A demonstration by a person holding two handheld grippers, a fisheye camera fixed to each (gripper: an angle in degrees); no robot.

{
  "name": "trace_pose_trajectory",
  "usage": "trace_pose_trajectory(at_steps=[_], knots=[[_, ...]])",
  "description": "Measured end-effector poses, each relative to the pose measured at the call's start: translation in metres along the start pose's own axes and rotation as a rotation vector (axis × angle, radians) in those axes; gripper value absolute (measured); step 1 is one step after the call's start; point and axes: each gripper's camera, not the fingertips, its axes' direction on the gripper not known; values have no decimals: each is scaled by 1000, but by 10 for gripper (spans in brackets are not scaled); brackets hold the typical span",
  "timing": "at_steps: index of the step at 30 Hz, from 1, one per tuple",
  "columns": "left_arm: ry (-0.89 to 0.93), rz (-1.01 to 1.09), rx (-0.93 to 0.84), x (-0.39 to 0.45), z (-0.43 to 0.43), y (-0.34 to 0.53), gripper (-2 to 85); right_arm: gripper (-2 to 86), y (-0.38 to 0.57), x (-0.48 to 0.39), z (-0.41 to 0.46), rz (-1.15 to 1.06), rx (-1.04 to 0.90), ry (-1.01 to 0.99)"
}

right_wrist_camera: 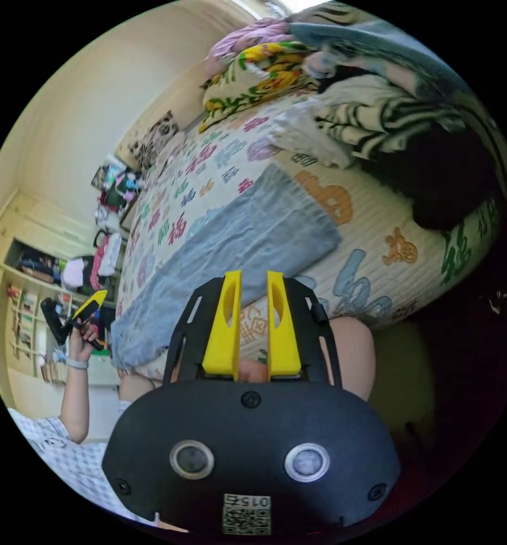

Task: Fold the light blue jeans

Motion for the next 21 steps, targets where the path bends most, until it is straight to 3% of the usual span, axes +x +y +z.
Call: trace_pose_trajectory(at_steps=[8,14,21], knots=[[114,295,-201,118,236,-204,71,106,-69,106,-41,274,-45,-208],[246,387,-448,162,399,-267,87,95,-101,145,-68,308,-79,-355],[288,426,-554,166,489,-281,95,99,-107,175,-104,332,-49,-473]])
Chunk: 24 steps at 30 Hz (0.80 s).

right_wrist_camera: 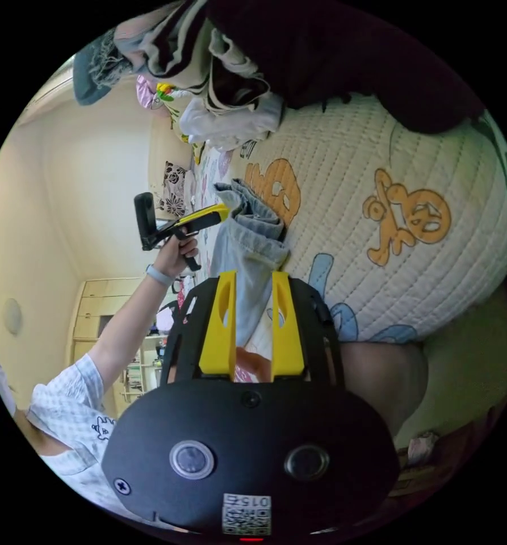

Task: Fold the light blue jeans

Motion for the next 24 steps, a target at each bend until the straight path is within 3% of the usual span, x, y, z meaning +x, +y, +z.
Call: trace_pose_trajectory(at_steps=[4,12,16,24], knots=[[50,34,15,-14,9,-14,94,109,9,14,-36,72,126,-68],[73,22,-29,-29,25,-33,77,96,-29,4,-2,-17,19,-50],[149,-17,-69,-37,25,-33,23,80,-17,9,2,-30,13,-77],[105,-12,36,-36,-37,-7,5,61,44,10,-6,-103,122,-134]])
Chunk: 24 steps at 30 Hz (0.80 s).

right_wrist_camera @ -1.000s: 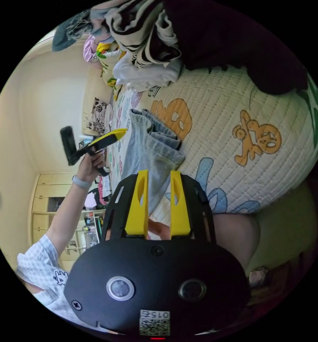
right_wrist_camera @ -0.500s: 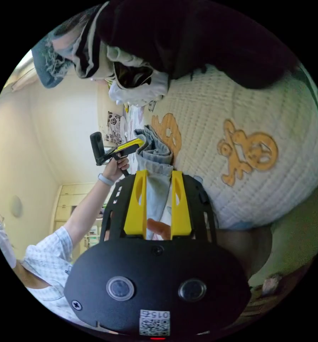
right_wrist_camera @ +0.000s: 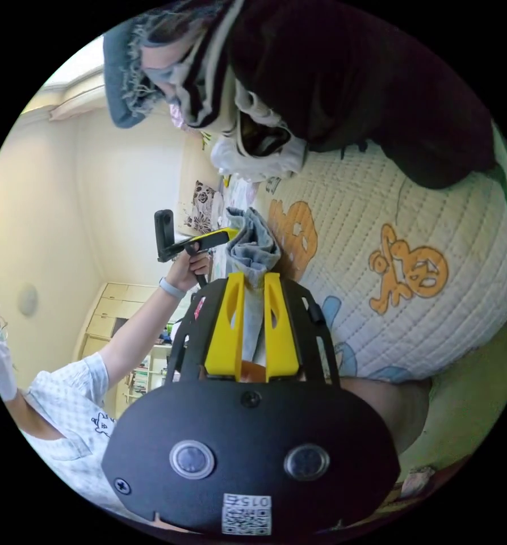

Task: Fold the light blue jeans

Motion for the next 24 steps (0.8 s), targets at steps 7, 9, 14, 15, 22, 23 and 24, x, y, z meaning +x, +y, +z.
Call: trace_pose_trajectory(at_steps=[7,9,14,15,22,23,24], knots=[[166,108,324,30,-116,13,6,56,38,-53,-46,-221,207,27],[197,183,424,46,-154,15,6,56,46,-84,-60,-326,246,68],[187,369,583,72,-268,97,6,55,117,-177,-5,-647,139,83],[190,372,605,70,-280,115,6,55,129,-185,9,-681,119,82],[173,183,815,18,-403,407,2,38,274,-218,204,-812,-126,-122],[155,133,846,14,-416,460,1,36,301,-219,241,-825,-161,-124],[144,107,860,12,-422,486,1,35,314,-219,261,-829,-185,-127]])
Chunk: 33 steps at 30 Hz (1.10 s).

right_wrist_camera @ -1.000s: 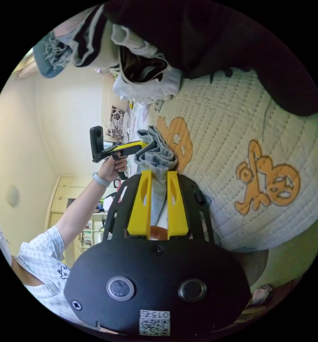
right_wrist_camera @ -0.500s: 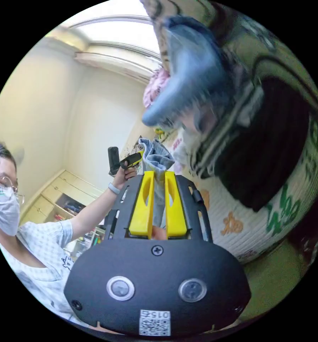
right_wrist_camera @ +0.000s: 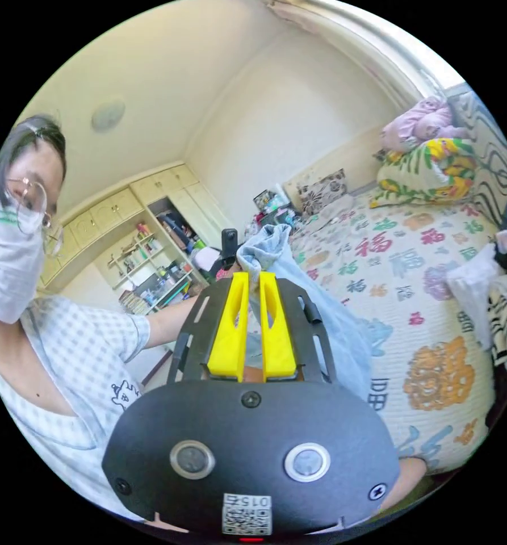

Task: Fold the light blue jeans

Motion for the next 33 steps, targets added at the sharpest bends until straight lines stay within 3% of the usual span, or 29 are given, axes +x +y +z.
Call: trace_pose_trajectory(at_steps=[8,12,14,18,25,29,33], knots=[[-208,-272,215,32,-284,174,-1,31,136,-108,327,-199,-400,-68],[-255,-434,252,29,-359,246,2,34,221,-142,463,-307,-568,-46],[-276,-616,274,20,-396,301,6,41,281,-151,542,-386,-673,25],[-308,-901,349,21,-435,377,17,53,360,-143,630,-407,-916,-40],[-429,-969,386,103,-496,402,69,72,408,-91,694,-442,-896,1],[-567,-981,226,175,-494,368,88,75,401,-38,772,-394,-955,19],[-635,-910,209,219,-472,328,93,97,416,-11,855,-391,-1038,66]])
